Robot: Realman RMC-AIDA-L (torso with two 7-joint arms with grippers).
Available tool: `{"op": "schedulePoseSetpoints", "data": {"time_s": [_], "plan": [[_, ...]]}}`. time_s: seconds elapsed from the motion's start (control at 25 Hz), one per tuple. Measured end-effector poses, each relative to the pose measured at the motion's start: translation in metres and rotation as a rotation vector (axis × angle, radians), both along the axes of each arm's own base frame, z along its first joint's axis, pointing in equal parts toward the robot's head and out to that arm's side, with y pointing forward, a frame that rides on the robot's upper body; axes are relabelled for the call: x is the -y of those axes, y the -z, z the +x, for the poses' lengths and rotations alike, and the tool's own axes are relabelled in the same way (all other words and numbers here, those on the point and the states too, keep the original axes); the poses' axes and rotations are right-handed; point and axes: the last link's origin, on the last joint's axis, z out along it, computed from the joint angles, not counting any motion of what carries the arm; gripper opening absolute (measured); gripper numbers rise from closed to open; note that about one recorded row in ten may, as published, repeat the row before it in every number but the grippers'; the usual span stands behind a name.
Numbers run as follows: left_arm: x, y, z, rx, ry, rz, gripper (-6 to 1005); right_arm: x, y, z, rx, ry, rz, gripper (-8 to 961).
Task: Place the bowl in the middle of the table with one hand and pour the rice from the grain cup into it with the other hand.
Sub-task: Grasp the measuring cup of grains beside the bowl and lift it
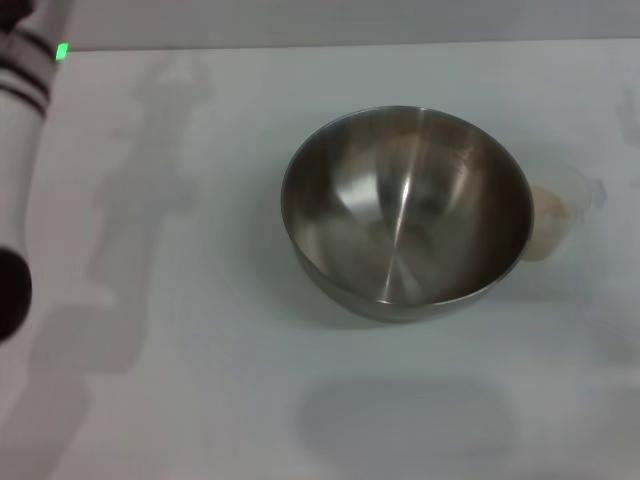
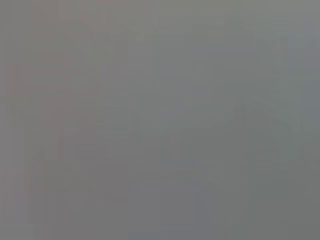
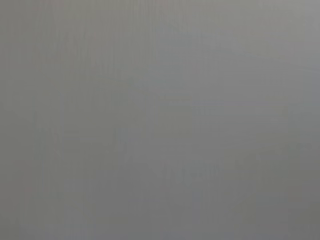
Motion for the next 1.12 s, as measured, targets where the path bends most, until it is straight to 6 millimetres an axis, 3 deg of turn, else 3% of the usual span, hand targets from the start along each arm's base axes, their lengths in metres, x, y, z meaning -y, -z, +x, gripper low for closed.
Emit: {"op": "schedulePoseSetpoints", "data": {"time_s": [0.08,0.2,0.24,0.4,0.52,0.6,0.84,1.12], "plan": [[0.009,-0.011,-0.007,0.065,0.082,0.110,333,0.000,0.000,0.000,0.000,0.000,0.000,702],[0.017,-0.015,-0.033,0.214,0.190,0.084,334,0.000,0.000,0.001,-0.002,0.003,0.001,702],[0.017,-0.015,-0.033,0.214,0.190,0.084,337,0.000,0.000,0.001,-0.002,0.003,0.001,702],[0.018,-0.025,-0.072,0.340,0.212,0.001,365,0.000,-0.001,0.003,-0.004,0.013,0.001,702],[0.018,-0.030,-0.082,0.350,0.188,0.000,399,0.000,0.000,0.004,-0.005,0.021,-0.002,702],[0.021,-0.033,-0.096,0.359,0.136,0.010,472,0.001,0.000,0.005,-0.006,0.024,-0.004,702],[0.028,-0.036,-0.107,0.376,0.112,0.020,658,0.007,0.005,0.008,-0.007,0.034,-0.011,702],[0.031,-0.032,-0.112,0.380,0.090,0.016,797,0.046,0.026,0.021,-0.026,0.048,-0.056,702]]}}
